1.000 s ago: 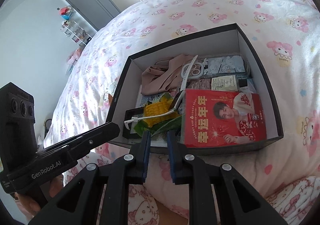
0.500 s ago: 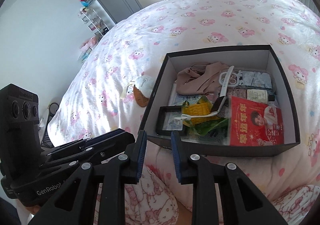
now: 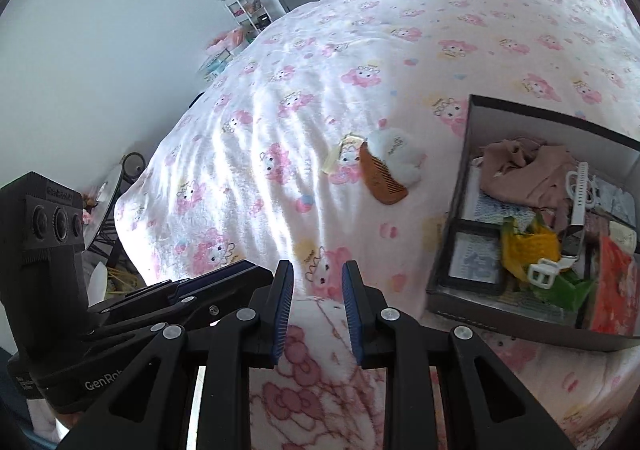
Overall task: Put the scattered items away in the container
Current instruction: 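Move the open left gripper back down to the wooden comb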
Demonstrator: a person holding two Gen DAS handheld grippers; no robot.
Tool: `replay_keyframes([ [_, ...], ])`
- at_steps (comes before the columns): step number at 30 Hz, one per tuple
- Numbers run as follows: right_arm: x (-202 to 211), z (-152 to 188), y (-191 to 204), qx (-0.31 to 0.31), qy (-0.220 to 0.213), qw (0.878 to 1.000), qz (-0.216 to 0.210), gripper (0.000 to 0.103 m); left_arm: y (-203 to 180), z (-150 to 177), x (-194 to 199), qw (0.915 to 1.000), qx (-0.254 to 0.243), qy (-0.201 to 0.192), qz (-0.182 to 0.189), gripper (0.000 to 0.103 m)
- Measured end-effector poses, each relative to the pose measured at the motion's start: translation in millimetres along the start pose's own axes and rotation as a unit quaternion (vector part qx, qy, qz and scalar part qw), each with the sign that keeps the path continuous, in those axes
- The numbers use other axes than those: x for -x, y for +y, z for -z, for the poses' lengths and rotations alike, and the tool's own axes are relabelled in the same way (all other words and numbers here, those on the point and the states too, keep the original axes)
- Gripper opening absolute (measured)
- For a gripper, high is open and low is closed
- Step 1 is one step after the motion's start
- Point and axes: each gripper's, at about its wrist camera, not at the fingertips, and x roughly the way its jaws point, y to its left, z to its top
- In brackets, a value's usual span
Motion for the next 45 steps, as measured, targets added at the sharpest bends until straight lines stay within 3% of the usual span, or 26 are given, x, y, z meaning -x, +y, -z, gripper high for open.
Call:
replay_keyframes([
  [7, -43.8, -7.0, 25.5, 0.026, 0.042, 0.999, -0.012, 0.022, 46.0, -0.1, -9.5, 0.9988, 0.049, 0.004, -0.003, 0.019],
  [18, -69.7, -19.6, 21.0, 0.015, 0.072, 0.997, -0.021, 0.022, 65.0, -5.9, -32.7, 0.9974, 0.070, 0.020, 0.003, 0.023],
  [28, -104.4, -45.2, -30.5, -0.050, 0.087, 0.995, 0.026, 0.022, 107.6, -53.0, -69.0, 0.9966, 0.079, 0.023, 0.002, 0.025],
  [33, -125.2, -74.0, -51.1, -0.103, 0.073, 0.992, 0.027, 0.022, 122.4, -73.6, -106.3, 0.9939, 0.090, 0.063, 0.000, 0.026],
  [42, -176.7, -104.6, -88.8, -0.193, 0.062, 0.973, 0.109, 0.022, 132.2, -94.5, -163.5, 0.9884, 0.115, 0.097, 0.022, 0.026],
  [45, -184.5, -104.5, -89.2, -0.198, 0.054, 0.971, 0.125, 0.027, 135.1, -101.5, -184.5, 0.9860, 0.120, 0.112, 0.029, 0.026],
])
